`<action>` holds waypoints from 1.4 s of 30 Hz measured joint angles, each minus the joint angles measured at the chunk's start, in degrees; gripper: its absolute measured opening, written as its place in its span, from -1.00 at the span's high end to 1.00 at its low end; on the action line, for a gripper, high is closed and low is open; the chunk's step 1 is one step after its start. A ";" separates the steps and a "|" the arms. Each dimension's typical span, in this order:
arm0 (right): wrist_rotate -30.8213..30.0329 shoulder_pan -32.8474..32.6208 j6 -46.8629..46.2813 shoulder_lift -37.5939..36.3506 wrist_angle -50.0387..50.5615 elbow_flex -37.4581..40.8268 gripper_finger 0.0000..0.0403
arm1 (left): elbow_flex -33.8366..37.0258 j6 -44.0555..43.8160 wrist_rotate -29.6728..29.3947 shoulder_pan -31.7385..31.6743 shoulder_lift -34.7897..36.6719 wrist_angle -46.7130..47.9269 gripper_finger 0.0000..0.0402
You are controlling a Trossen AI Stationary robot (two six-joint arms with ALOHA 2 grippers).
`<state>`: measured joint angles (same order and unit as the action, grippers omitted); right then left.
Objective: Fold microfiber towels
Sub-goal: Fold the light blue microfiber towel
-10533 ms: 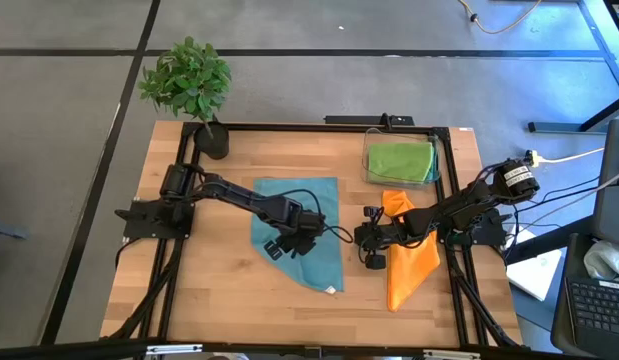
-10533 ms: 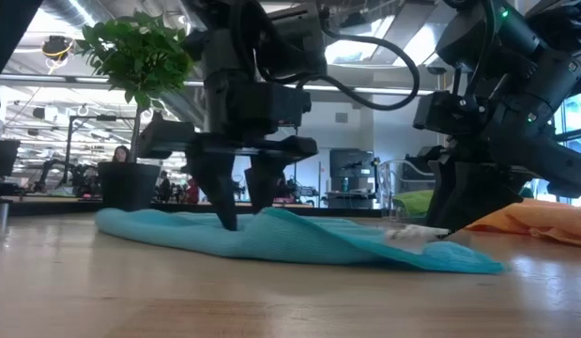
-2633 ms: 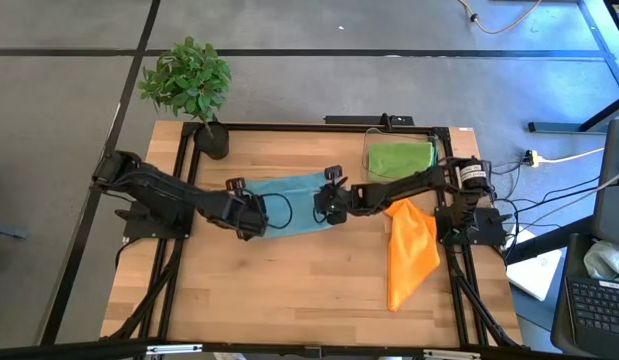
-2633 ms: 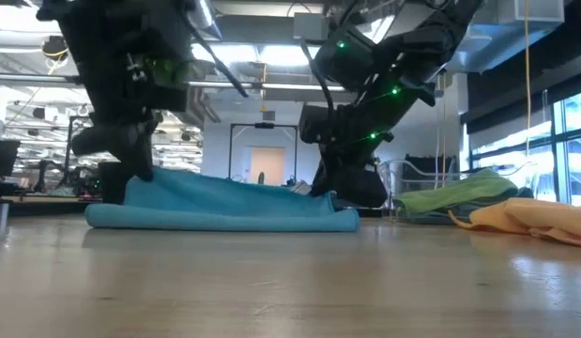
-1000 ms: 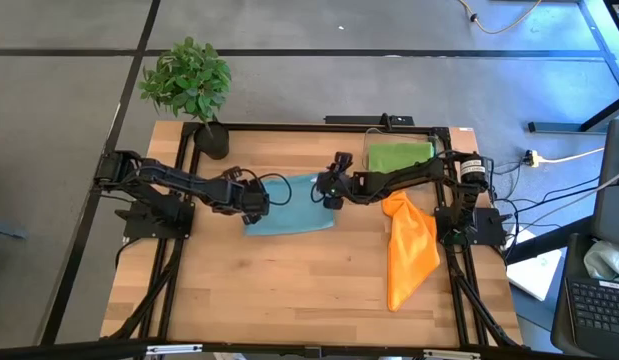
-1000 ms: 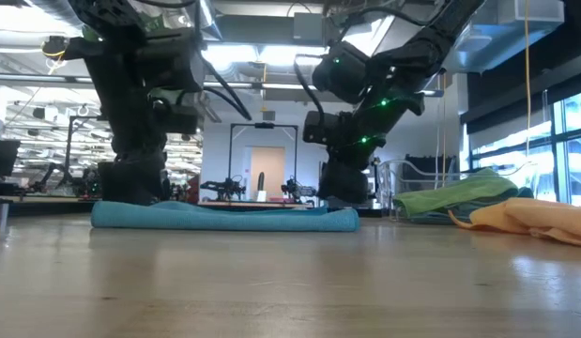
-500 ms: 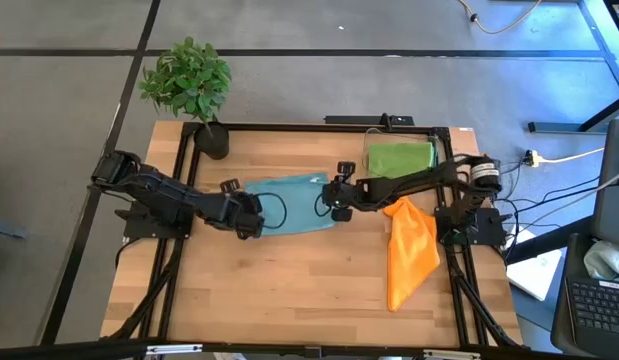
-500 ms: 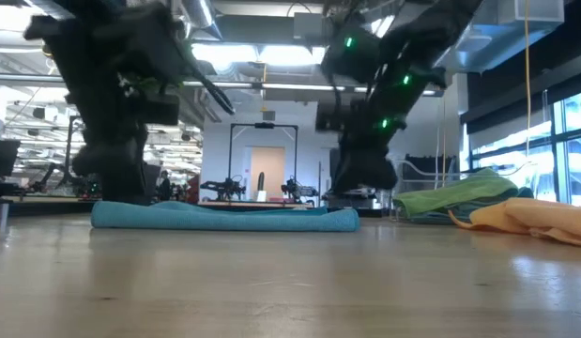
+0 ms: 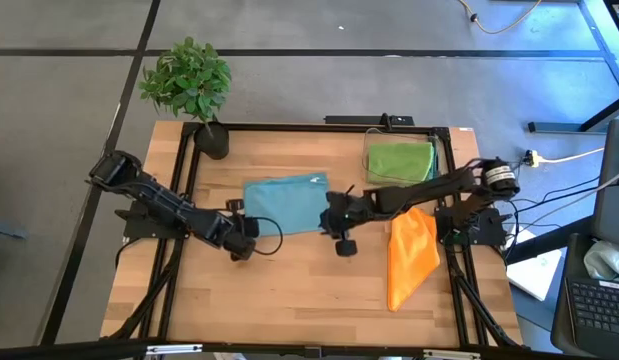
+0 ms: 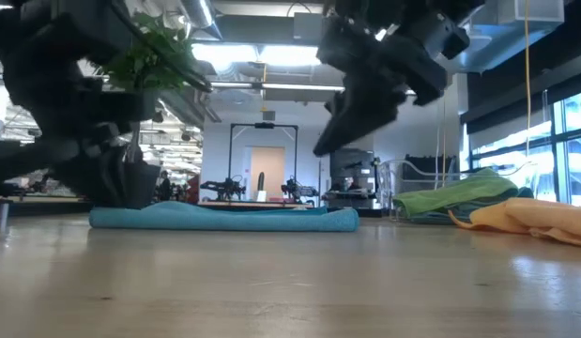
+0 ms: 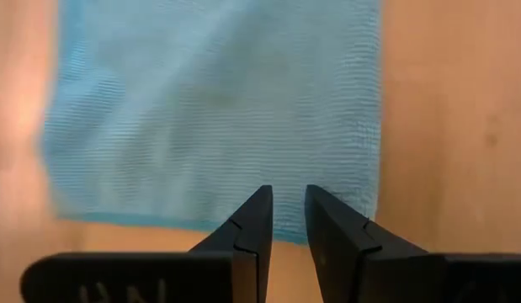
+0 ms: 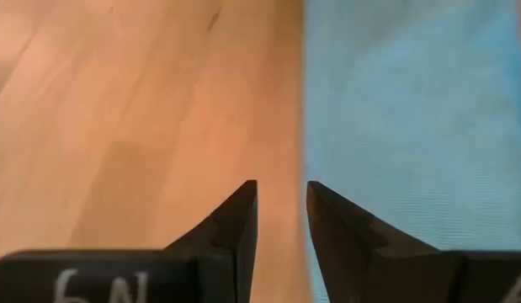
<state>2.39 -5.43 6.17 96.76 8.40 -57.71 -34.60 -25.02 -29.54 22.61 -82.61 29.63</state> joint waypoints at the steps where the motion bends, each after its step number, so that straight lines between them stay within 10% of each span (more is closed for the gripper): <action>1: 0.03 -0.75 -0.23 0.61 0.22 -0.01 0.47 | 0.83 0.01 1.87 -0.07 0.00 -1.76 0.68; 7: -2.26 -4.76 -5.85 2.27 5.43 -0.01 0.47 | 1.41 -5.26 12.65 0.76 0.22 -6.11 0.68; 19: -5.00 -12.79 -7.61 2.58 -4.31 -0.01 0.47 | -0.18 -16.45 16.21 5.82 -2.80 -29.90 0.68; 24: -7.16 -16.91 -7.15 5.20 -12.10 -0.07 0.47 | -8.60 -5.03 15.65 7.79 -4.35 -16.32 0.69; 31: -10.83 -19.93 -10.55 8.32 -13.88 -0.03 0.47 | -17.64 -7.04 -5.57 9.44 -4.26 19.82 0.78; 42: -10.85 -20.48 -13.83 14.53 -18.80 -0.01 0.47 | -4.39 -6.58 5.47 3.44 -4.49 0.89 0.99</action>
<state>-8.46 -25.91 -7.66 111.28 -10.40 -57.71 -39.00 -31.60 -24.07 26.04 -87.10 30.52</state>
